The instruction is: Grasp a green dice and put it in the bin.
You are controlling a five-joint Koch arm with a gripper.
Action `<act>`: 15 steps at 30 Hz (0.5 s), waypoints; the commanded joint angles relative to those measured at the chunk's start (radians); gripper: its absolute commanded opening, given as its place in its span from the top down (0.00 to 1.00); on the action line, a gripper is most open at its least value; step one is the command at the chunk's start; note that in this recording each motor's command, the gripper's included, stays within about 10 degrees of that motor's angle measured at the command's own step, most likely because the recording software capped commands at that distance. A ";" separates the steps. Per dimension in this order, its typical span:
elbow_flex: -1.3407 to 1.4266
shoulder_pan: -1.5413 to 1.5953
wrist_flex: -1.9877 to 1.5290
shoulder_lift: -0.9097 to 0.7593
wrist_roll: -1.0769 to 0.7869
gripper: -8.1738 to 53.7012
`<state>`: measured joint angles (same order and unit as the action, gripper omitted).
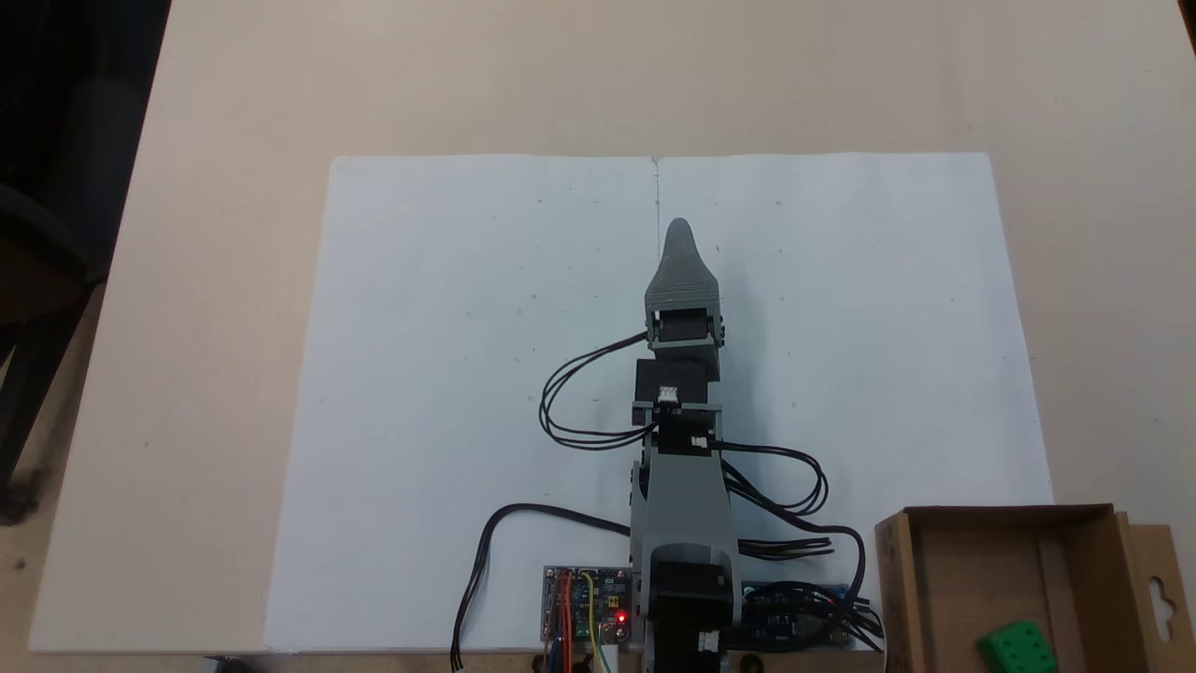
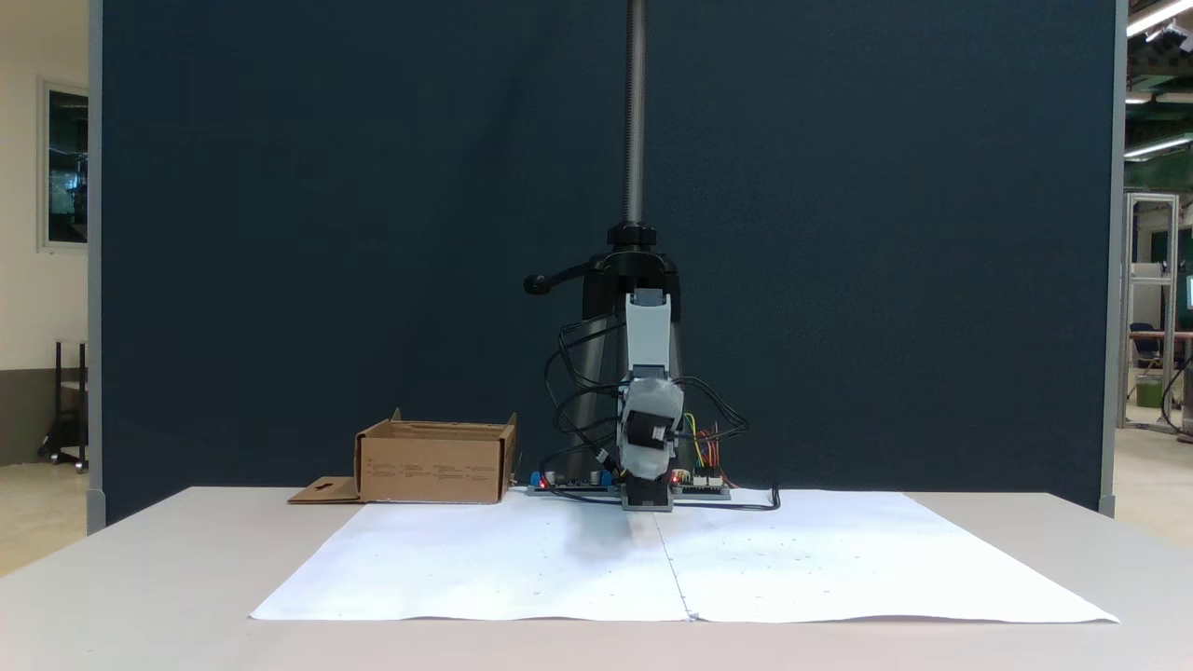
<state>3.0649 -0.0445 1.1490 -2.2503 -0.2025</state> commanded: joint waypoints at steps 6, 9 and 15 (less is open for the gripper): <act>0.064 -0.015 0.133 -0.104 0.043 0.12; 0.064 -0.015 0.135 -0.106 0.043 0.12; 0.064 -0.015 0.133 -0.104 0.044 0.12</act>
<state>3.0649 -0.0522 1.1996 -2.2534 -0.2025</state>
